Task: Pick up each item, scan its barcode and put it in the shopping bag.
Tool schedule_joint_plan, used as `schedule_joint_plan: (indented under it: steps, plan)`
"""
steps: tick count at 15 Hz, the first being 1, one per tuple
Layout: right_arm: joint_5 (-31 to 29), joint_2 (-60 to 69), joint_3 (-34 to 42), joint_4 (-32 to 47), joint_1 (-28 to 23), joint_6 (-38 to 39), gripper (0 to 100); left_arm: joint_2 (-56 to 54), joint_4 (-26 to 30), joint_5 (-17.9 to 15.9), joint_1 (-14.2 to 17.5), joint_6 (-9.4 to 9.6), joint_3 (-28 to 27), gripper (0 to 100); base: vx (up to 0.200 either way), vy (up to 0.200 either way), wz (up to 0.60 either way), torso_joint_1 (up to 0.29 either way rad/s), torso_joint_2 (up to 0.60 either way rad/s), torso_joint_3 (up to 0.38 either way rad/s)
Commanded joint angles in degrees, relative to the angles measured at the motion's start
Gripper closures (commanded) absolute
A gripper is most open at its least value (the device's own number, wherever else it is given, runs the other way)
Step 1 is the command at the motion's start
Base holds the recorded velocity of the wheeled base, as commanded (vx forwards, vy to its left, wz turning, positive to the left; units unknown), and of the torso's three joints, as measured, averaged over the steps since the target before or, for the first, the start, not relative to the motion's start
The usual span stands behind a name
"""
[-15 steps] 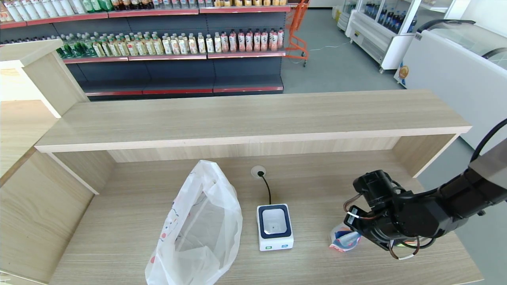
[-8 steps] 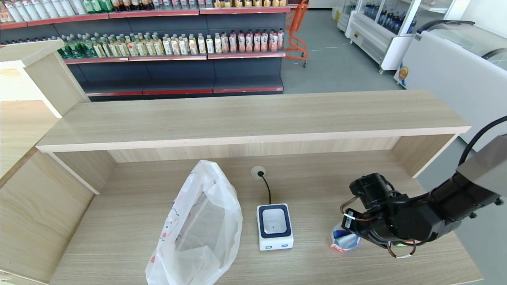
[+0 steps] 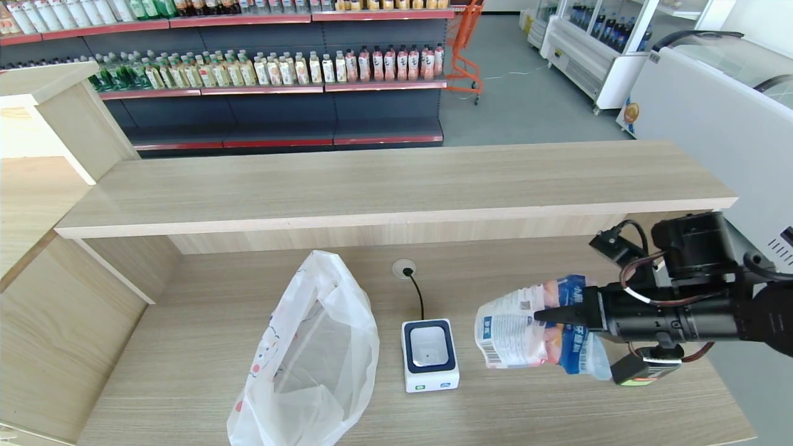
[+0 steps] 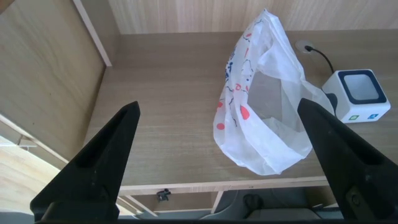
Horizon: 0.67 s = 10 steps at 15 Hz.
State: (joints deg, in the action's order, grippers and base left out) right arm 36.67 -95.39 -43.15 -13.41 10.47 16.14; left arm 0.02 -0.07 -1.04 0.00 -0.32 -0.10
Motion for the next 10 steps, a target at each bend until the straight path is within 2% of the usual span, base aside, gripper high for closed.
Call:
schedule_joint_plan:
  steps: [1, 4, 8, 10]
  plan:
    - [11.67, 6.71, 0.0, -0.04, -6.08, -6.03, 100, -0.02, -0.01, -0.02, 0.0, -0.03, 0.01, 0, 0.0, 0.0, 0.0, 0.0, 0.0, 0.0]
    - [29.34, 11.19, 0.18, -0.3, -7.31, -7.61, 100, -0.02, -0.01, -0.02, 0.0, -0.03, 0.01, 0, 0.0, 0.0, 0.0, 0.0, 0.0, 0.0]
    - [36.19, 17.52, 1.76, 2.42, -6.25, -6.56, 100, -0.02, -0.01, -0.02, 0.0, -0.03, 0.01, 0, 0.0, 0.0, 0.0, 0.0, 0.0, 0.0]
    - [37.6, 20.77, 2.55, 2.51, -4.06, -6.56, 100, -0.02, -0.01, -0.02, 0.0, -0.03, 0.01, 0, 0.0, 0.0, 0.0, 0.0, 0.0, 0.0]
